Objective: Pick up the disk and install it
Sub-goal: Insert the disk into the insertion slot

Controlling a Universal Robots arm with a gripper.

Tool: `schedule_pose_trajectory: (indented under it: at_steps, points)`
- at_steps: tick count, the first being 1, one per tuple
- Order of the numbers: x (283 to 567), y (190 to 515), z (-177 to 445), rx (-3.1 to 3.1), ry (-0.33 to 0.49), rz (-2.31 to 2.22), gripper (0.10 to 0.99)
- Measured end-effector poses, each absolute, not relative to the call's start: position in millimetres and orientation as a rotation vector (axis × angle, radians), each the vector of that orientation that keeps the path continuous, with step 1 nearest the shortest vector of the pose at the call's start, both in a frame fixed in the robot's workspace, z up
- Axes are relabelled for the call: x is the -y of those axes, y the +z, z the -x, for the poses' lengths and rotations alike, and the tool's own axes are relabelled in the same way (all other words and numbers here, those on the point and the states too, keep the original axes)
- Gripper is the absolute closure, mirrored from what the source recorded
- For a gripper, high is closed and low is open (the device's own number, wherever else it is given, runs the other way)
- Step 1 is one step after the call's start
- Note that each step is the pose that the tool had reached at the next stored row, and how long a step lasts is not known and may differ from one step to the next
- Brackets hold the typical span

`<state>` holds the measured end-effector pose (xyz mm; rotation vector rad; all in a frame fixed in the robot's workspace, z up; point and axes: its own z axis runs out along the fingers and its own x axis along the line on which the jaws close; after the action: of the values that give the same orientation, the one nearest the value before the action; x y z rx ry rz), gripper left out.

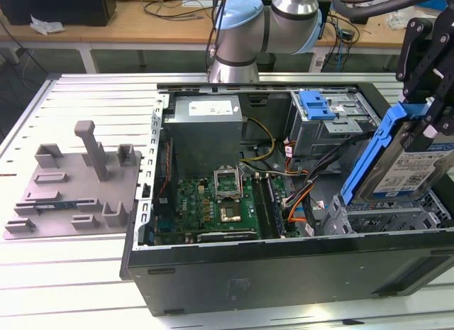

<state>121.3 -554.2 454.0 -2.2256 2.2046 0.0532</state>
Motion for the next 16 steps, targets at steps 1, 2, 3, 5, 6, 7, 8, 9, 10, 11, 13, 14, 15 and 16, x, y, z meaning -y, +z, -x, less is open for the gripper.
schedule_pose_trajectory:
  at_steps: [1,2,3,5,6,7,8,9,10,11,13,14,15,16]
  points:
    - [554,454,-121,-2.205,0.053,2.226,0.722]
    - [554,453,-121,-2.205,0.053,2.226,0.722]
    - [554,453,-122,-2.205,0.053,2.226,0.722]
    - [554,452,-122,-2.205,0.053,2.226,0.722]
    - [554,451,-122,-2.205,0.053,2.226,0.722]
    - [554,450,-122,-2.205,0.053,2.226,0.722]
    - [554,449,-122,-2.205,0.053,2.226,0.722]
    - [554,448,-122,-2.205,0.053,2.226,0.722]
    - [554,447,-122,-2.205,0.053,2.226,0.722]
    - [554,446,-122,-2.205,0.053,2.226,0.722]
    - [555,444,-122,-2.205,0.053,2.226,0.722]
    - [555,443,-122,-2.205,0.053,2.226,0.722]
    - [555,442,-122,-2.205,0.053,2.226,0.722]
    - [555,441,-122,-2.205,0.053,2.226,0.722]
